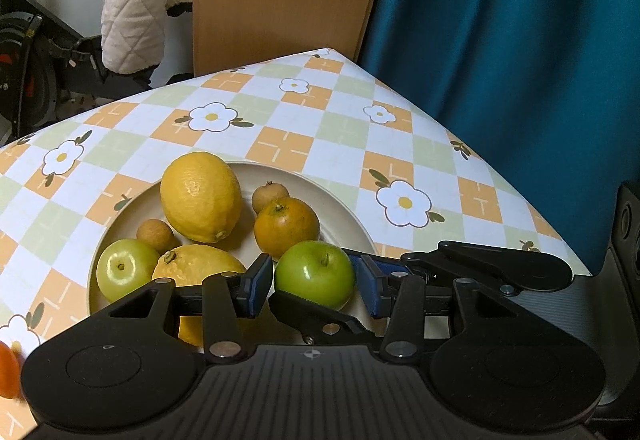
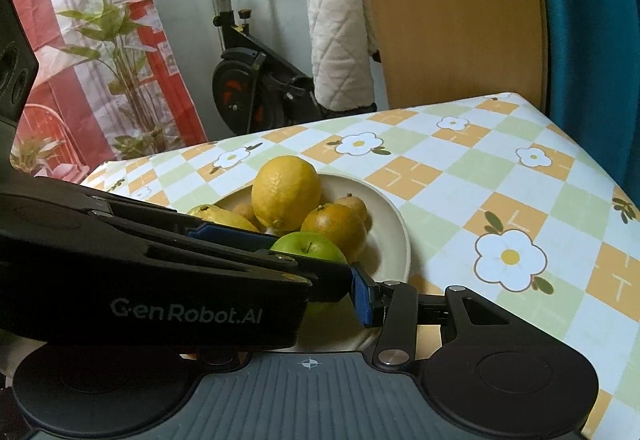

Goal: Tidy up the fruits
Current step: 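Carry the green apple onto the beige plate and open the left gripper, then move the left gripper back toward the tangerine on the cloth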

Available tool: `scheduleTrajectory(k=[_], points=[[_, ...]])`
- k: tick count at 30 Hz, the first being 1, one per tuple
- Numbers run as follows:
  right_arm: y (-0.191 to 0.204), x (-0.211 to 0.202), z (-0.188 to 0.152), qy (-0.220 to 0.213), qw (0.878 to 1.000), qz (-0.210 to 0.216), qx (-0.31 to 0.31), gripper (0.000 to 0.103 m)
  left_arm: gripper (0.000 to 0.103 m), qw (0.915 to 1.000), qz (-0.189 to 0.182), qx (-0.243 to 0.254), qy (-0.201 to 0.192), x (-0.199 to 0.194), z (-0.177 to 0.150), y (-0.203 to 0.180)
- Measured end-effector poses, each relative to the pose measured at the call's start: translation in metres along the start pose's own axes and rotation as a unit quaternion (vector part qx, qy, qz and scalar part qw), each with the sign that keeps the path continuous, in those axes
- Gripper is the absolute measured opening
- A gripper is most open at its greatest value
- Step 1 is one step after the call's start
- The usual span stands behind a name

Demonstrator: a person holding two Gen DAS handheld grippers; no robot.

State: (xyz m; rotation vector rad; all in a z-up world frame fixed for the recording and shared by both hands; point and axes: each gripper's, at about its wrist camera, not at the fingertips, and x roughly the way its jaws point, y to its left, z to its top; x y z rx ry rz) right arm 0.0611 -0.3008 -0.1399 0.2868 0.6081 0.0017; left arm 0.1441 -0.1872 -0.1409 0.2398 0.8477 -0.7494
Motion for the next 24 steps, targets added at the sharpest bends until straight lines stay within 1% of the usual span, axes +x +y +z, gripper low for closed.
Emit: scheduleTrajectory(k=[6, 11, 13, 14, 18, 24], points=[[-0.001, -0.001, -0.001, 0.001, 1.0, -0.001, 0.002, 0.042, 0.049, 1.0, 0.006, 0.004, 0.001, 0.001, 0.0, -0.002], [-0.001, -0.006, 0.0, -0.007, 1.0, -0.007, 0.002, 0.043, 0.052, 1.0, 0.005, -0.003, -0.004, -0.003, 0.0, 0.0], [-0.001, -0.01, 0.002, -0.012, 1.0, -0.011, 0.001, 0.044, 0.055, 0.9999, 0.004, -0.003, -0.011, -0.008, 0.001, 0.0], [-0.001, -0.013, 0.003, -0.016, 1.0, -0.012, 0.0, 0.046, 0.055, 0.9999, 0.004, -0.003, -0.015, -0.011, 0.001, 0.0], [0.001, -0.023, 0.008, -0.031, 0.999, -0.019, -0.006, 0.046, 0.056, 0.9994, -0.002, -0.005, -0.035, -0.026, 0.004, 0.002], [0.003, -0.04, 0.019, -0.057, 0.998, -0.028, -0.009, 0.046, 0.056, 0.9969, 0.003, -0.027, -0.073, -0.058, 0.008, 0.02]])
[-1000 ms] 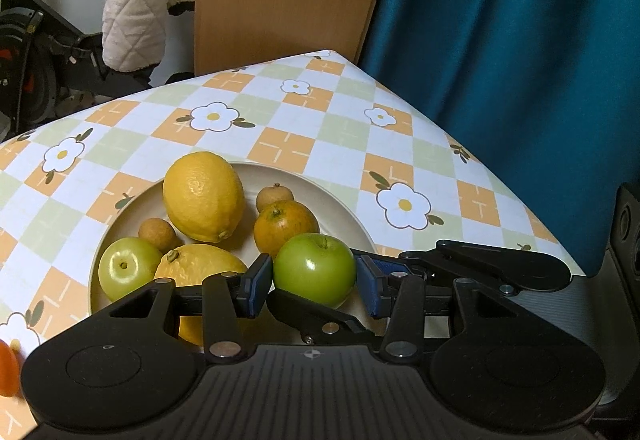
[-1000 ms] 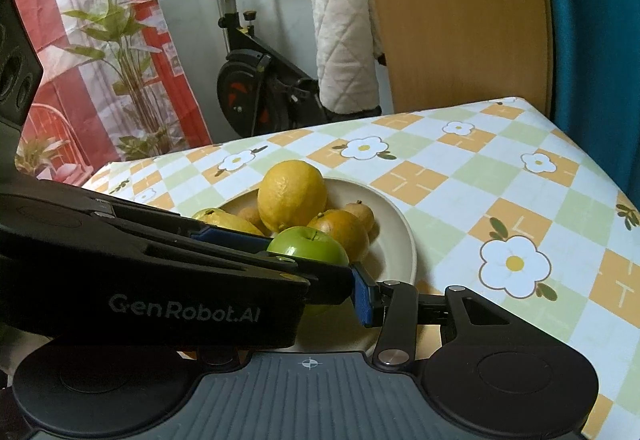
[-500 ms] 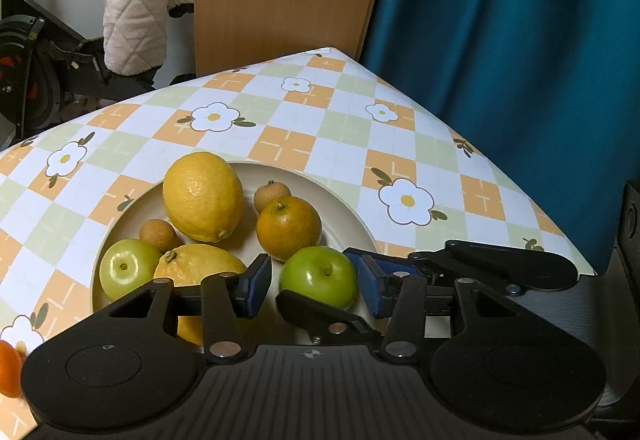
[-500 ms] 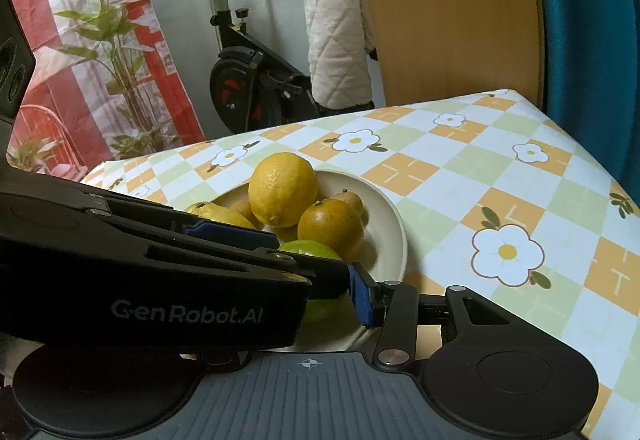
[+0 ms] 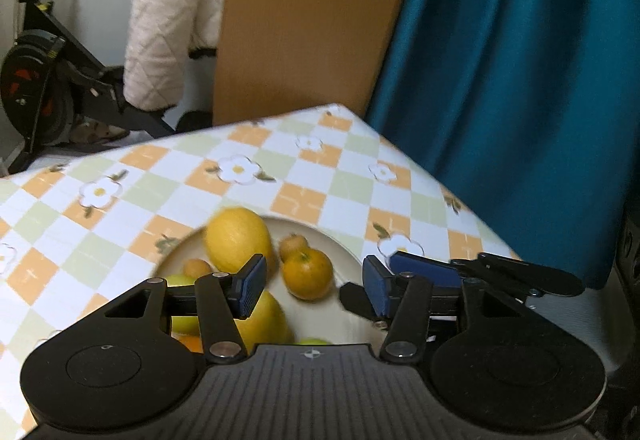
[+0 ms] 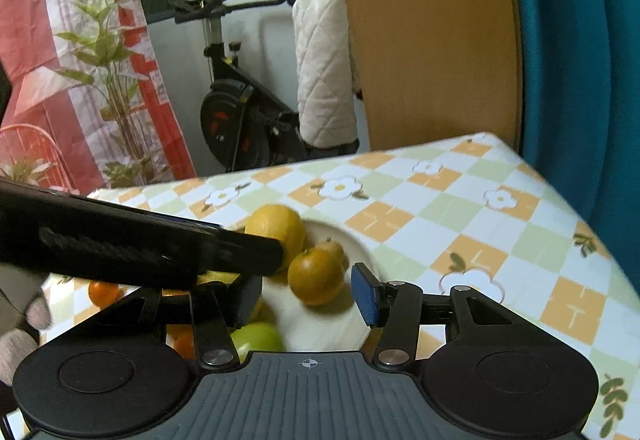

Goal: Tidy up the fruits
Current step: 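Move the left gripper back toward the tangerine on the cloth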

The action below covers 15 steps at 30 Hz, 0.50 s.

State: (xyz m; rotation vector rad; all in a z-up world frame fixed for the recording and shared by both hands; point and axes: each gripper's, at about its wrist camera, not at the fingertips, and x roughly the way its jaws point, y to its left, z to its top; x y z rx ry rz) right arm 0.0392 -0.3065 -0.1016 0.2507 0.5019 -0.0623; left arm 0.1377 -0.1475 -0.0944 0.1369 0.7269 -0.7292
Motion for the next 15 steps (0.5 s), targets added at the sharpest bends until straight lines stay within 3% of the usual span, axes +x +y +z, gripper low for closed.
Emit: scheduleTrajectory(k=[8, 15], points=[[0.02, -0.005, 0.011, -0.01, 1.0, 0.015, -0.021, 0.046, 0.056, 0.9987, 0.03, -0.026, -0.033, -0.04, 0.0, 0.046], [0.066, 0.005, 0.011, 0.004, 0.997, 0.051, -0.061, 0.046, 0.056, 0.9947, 0.077, -0.055, -0.04, -0.071, -0.012, 0.103]])
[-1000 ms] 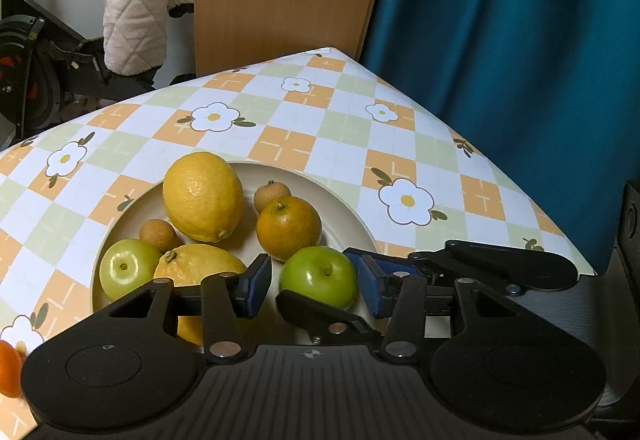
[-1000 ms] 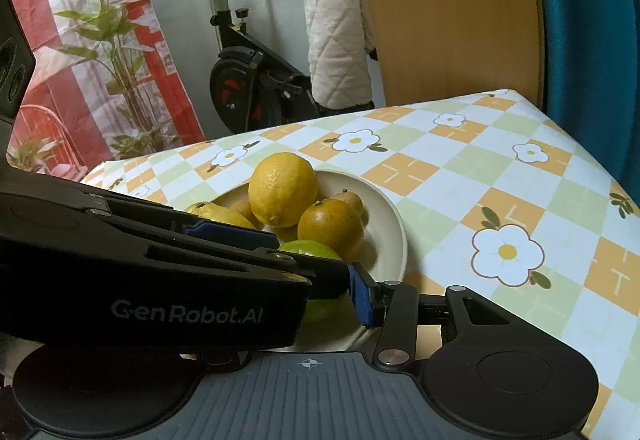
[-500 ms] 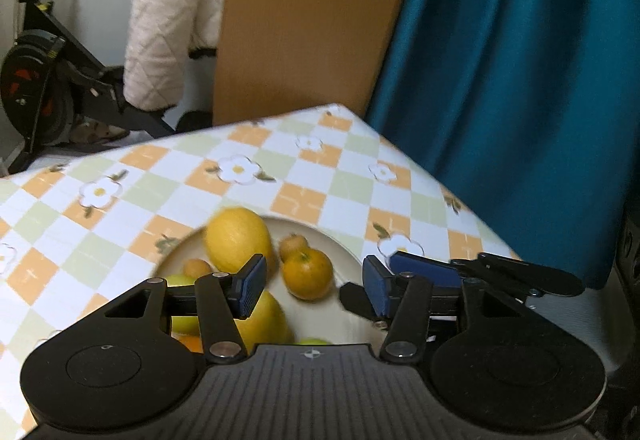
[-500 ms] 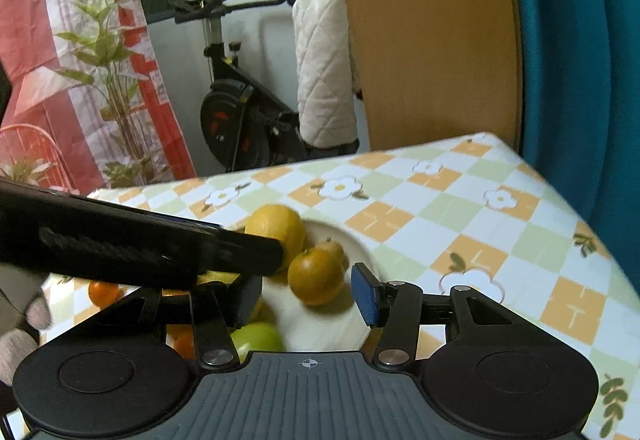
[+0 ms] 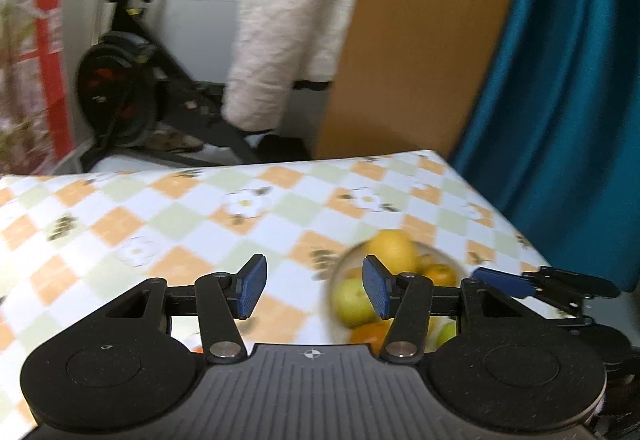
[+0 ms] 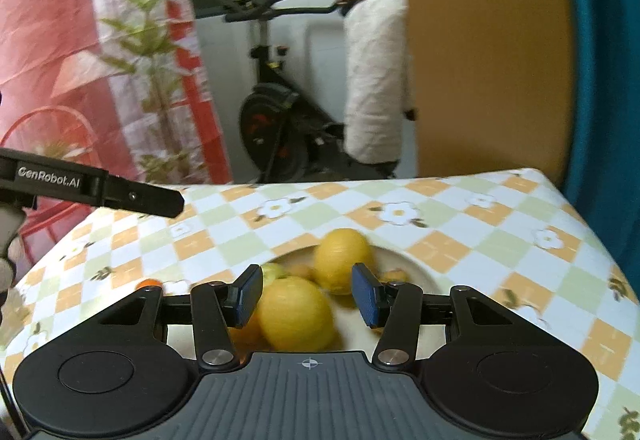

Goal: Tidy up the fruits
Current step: 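Move the left gripper back toward the tangerine on the cloth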

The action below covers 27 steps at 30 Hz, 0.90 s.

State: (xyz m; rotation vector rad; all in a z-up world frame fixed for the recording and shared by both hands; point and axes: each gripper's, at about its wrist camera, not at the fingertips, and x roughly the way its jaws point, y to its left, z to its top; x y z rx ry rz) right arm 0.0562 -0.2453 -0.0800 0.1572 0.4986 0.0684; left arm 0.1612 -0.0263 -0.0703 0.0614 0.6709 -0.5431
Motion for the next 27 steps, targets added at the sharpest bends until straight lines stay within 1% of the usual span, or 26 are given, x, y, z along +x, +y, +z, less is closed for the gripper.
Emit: scheduleTrajectory(k=[4, 11, 17, 27], points=[[0.028, 0.013, 0.003, 0.013, 0.999, 0.023, -0.024, 0.046, 0.056, 0.9995, 0.024, -0.021, 0.003, -0.009, -0.007, 0.032], [0.08, 0.038, 0.007, 0.037, 0.994, 0.063, -0.081, 0.046, 0.056, 0.9974, 0.039, -0.06, 0.009, -0.015, -0.022, 0.069], [0.112, 0.06, 0.007, 0.059, 0.987, 0.084, -0.12, 0.046, 0.056, 0.9949, 0.045, -0.086, 0.025, -0.007, -0.036, 0.085], [0.135, 0.084, -0.002, 0.089, 0.98, 0.093, -0.151, 0.045, 0.056, 0.9926, 0.034, -0.11, 0.04, 0.005, -0.053, 0.097]])
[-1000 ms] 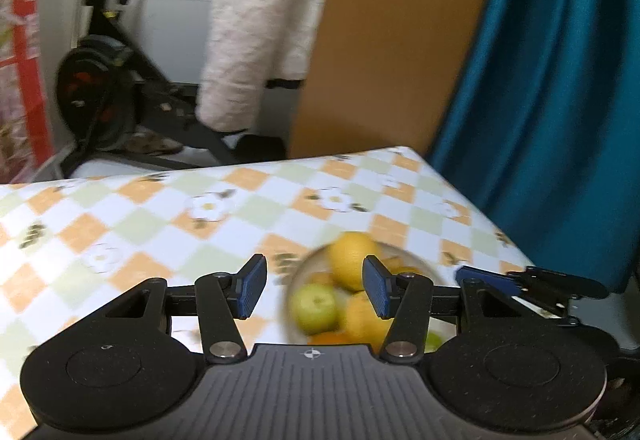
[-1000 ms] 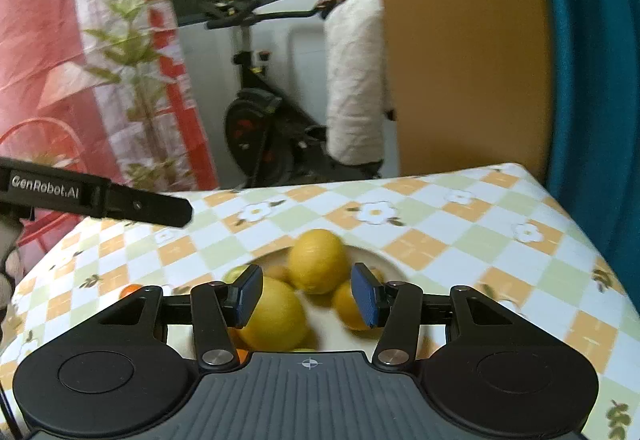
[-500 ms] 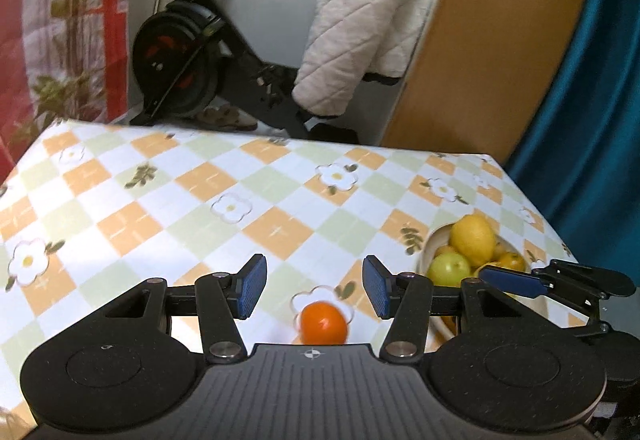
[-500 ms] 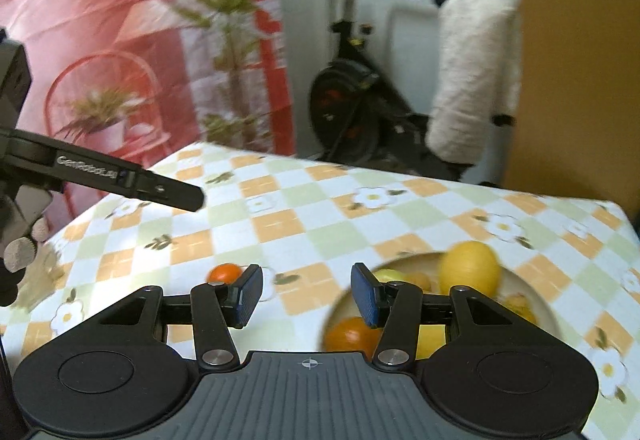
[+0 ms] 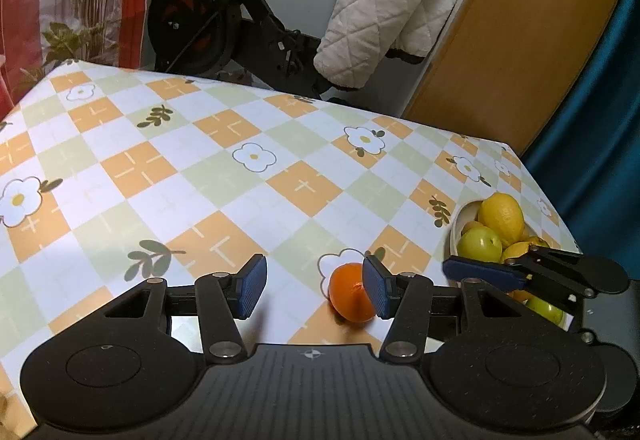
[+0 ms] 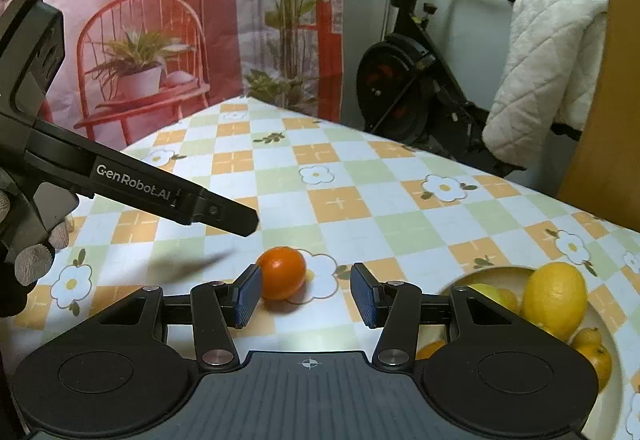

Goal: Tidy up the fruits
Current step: 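Move the left gripper back toward the tangerine on the cloth, then close the left gripper on the tangerine and lift it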

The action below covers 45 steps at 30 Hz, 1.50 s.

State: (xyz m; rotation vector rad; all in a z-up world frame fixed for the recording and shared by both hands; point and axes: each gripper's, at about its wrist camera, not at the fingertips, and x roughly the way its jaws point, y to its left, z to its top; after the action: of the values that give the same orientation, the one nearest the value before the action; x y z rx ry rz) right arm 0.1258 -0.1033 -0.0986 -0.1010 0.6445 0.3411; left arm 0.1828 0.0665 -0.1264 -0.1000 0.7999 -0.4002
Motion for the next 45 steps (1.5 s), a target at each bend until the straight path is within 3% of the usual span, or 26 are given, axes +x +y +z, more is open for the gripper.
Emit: scheduleTrajectory(k=[19, 26, 29, 45], points=[[0.004, 0.041, 0.001, 0.026, 0.999, 0.017, 0.008, 0.045, 0.056, 0.9992, -0.031, 0.001, 0.026, 0.03, -0.009, -0.013], [0.007, 0.05, 0.001, 0.031, 0.999, 0.025, 0.008, 0.038, 0.05, 0.9989, -0.035, -0.009, 0.032, 0.035, -0.013, -0.011], [0.008, 0.052, 0.001, 0.035, 0.999, 0.023, 0.009, 0.037, 0.041, 0.9984, -0.043, -0.015, 0.033, 0.036, -0.014, -0.01], [0.009, 0.033, -0.006, 0.023, 0.999, 0.021, 0.028, 0.035, 0.04, 0.9986, -0.045, -0.001, 0.027, 0.023, -0.018, -0.024]])
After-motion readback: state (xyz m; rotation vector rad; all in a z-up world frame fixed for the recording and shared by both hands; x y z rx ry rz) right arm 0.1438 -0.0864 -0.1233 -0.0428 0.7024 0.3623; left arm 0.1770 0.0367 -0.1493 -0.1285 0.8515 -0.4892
